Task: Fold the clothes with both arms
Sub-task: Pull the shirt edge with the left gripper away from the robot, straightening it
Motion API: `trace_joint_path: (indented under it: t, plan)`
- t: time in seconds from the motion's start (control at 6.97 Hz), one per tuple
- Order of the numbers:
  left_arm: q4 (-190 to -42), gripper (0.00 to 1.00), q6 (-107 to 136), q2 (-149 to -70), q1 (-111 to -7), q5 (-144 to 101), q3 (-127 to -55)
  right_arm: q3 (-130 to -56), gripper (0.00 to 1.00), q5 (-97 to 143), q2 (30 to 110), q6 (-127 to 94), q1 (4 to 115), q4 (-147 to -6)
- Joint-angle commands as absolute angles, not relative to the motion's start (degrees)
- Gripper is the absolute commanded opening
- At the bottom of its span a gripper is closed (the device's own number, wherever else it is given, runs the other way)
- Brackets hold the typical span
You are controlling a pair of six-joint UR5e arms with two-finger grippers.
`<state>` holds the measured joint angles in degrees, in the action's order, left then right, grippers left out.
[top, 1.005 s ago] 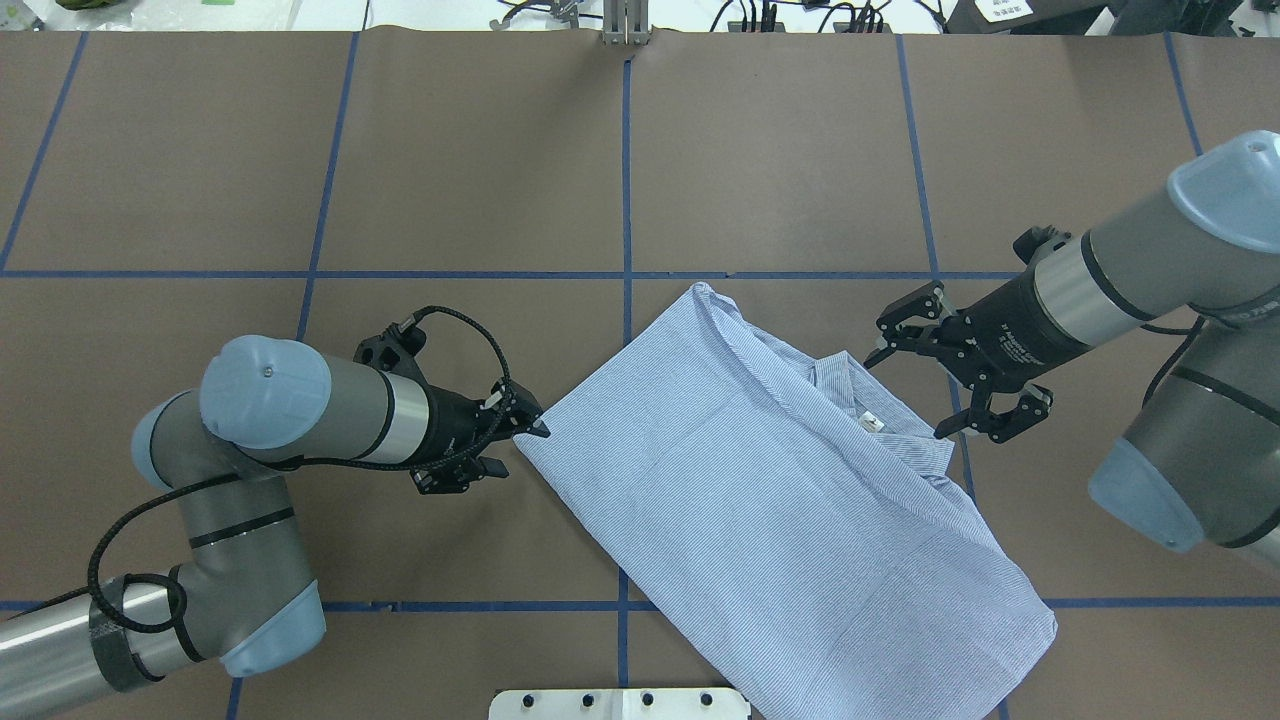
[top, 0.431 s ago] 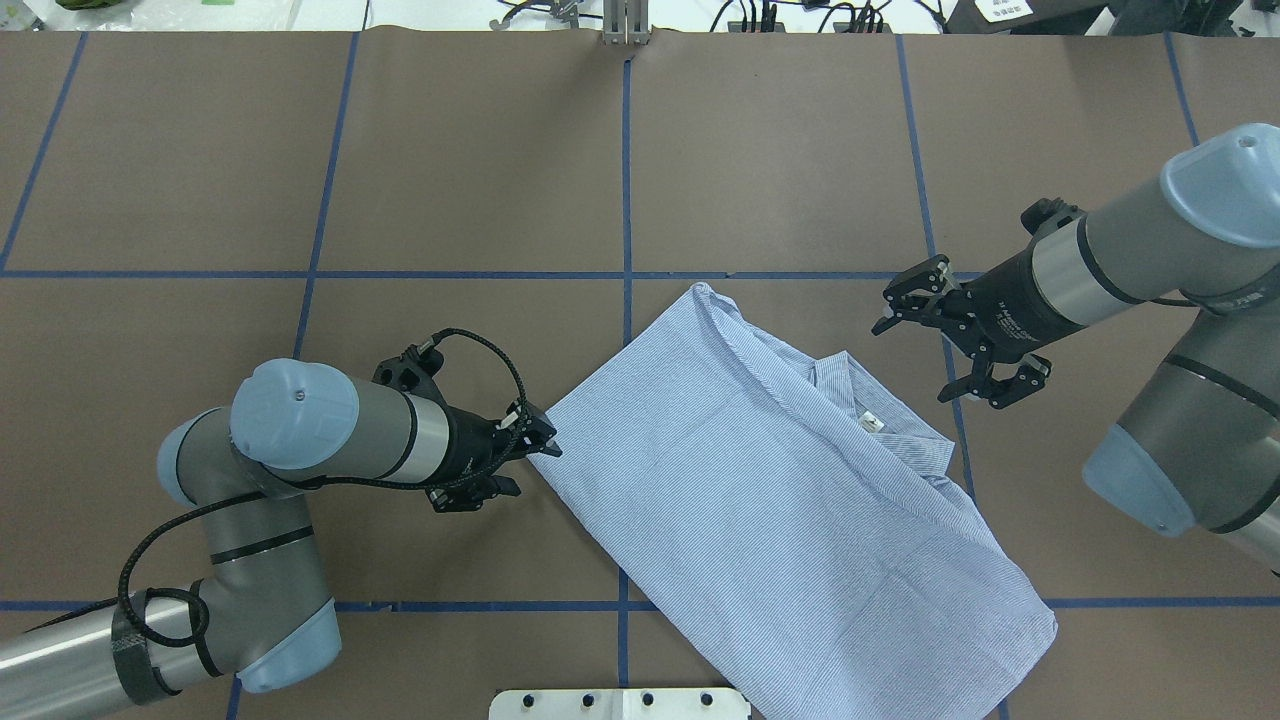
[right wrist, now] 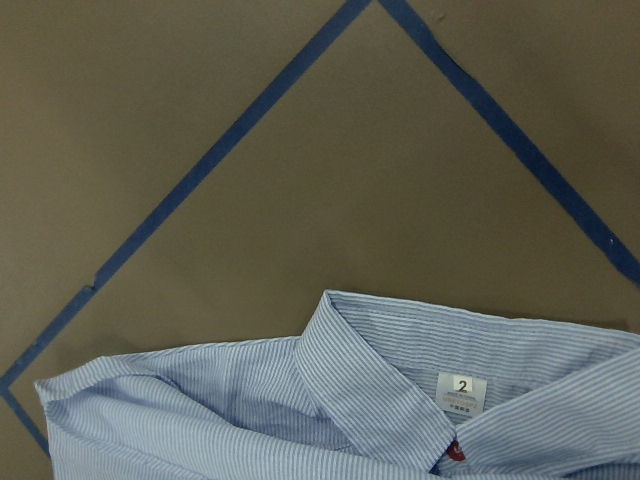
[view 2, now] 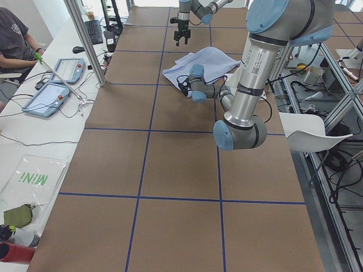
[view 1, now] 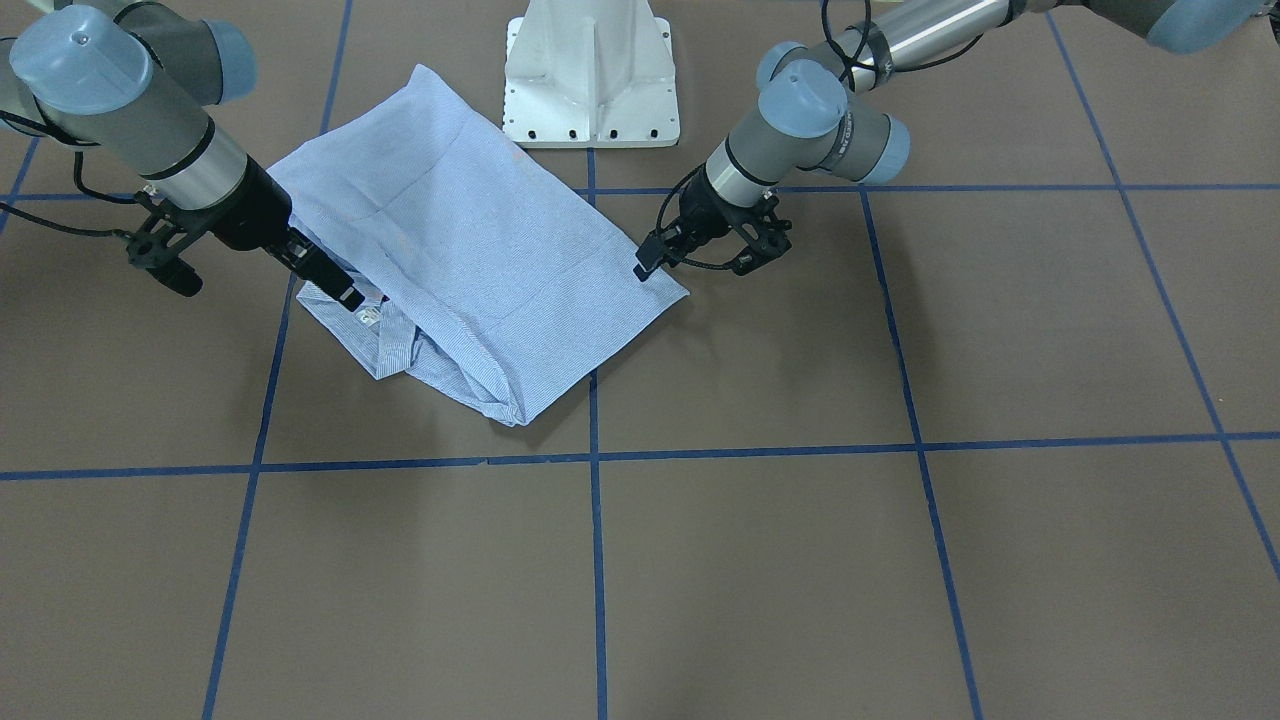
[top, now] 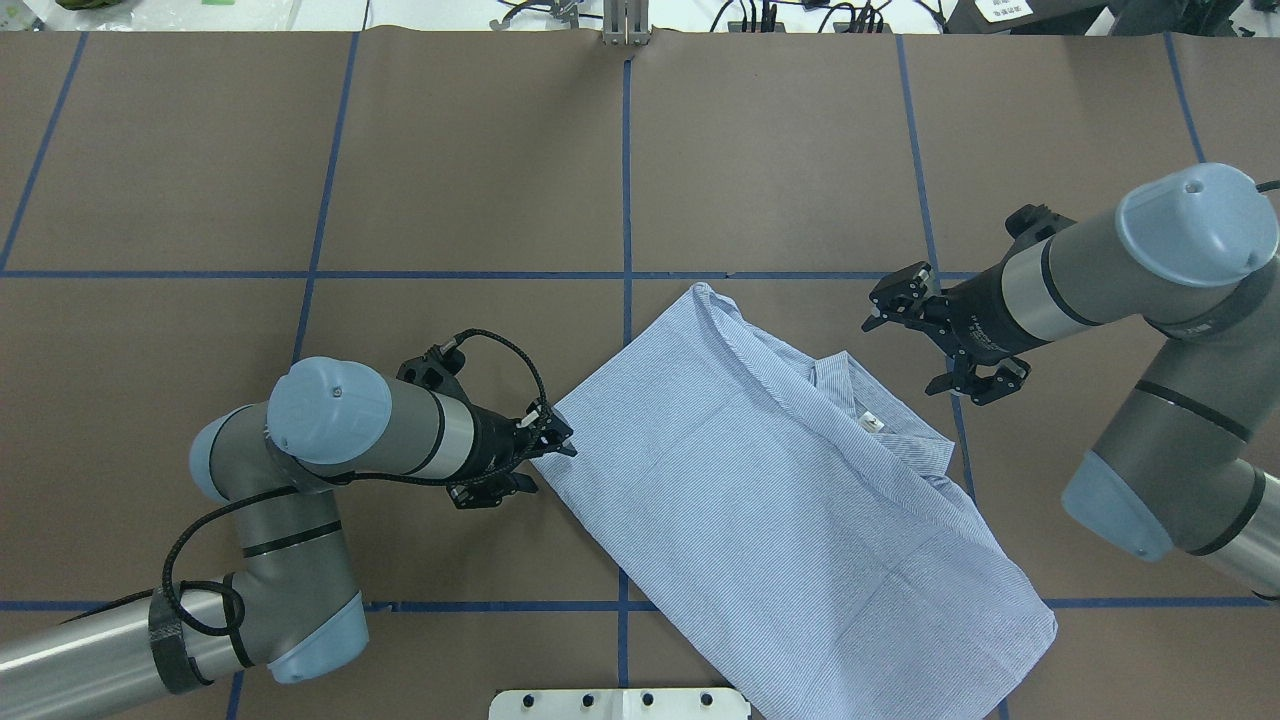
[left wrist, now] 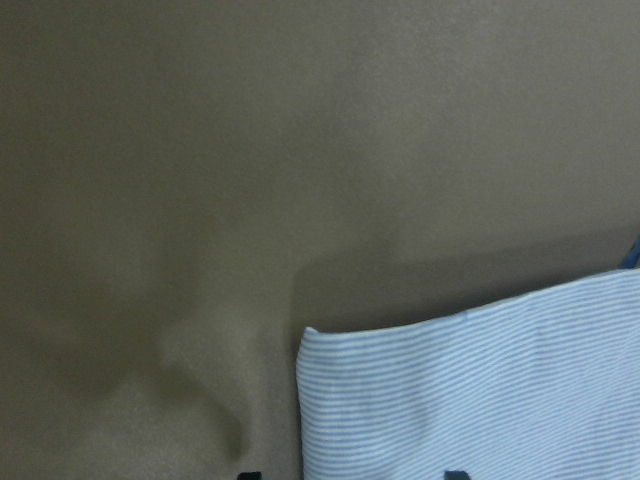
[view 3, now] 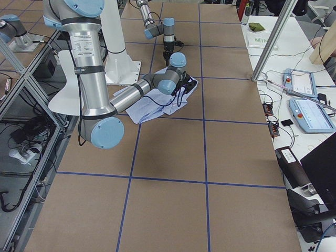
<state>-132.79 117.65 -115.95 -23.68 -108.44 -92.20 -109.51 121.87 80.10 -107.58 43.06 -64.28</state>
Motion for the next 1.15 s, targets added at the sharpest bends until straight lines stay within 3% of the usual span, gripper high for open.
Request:
trace_joint_path:
  t: [0.0, 0.14, 0.72, 1.0]
  plan:
    - [-132.7, 0.06, 117.9, -116.3, -23.6, -107.6, -91.5, -109.4, 1.0, 121.4, 79.7, -107.6, 41.9, -64.3]
    - [-132.8, 0.0, 117.9, -116.0, -23.7, -107.1, -91.4, -109.4, 1.0, 121.4, 79.7, -107.6, 41.8, -64.3]
    - [-131.1, 0.0, 108.7, -117.9, -31.3, -106.0, -90.2, -109.3, 1.0, 121.4, 79.7, -107.6, 41.6, -64.3]
    - [-128.6, 0.0, 99.9, -129.8, -39.8, -105.5, -76.8, -109.4, 1.0, 121.4, 79.5, -107.6, 41.5, -64.3]
